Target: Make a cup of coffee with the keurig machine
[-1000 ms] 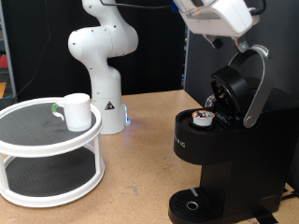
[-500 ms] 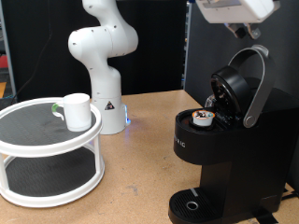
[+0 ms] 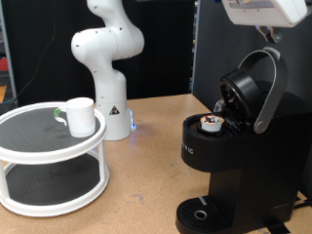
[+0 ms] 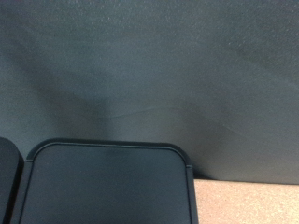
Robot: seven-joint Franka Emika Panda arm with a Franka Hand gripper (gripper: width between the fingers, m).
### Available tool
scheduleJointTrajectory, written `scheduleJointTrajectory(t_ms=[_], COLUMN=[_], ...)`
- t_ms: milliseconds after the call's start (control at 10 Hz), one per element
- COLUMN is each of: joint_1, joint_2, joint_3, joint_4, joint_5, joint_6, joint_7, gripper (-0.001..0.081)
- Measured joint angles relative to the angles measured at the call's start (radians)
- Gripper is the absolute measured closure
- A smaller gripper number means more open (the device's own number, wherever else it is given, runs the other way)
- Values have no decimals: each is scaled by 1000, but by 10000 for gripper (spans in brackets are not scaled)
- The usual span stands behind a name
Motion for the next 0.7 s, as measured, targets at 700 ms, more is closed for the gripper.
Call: scheduleJointTrajectory(t_ms=[700], joint_1=[-2], joint_2=[14], joint_3=[-7], joint_4=[2], joint_5=[0], joint_6=[7], joint_7=[-39], gripper=[801])
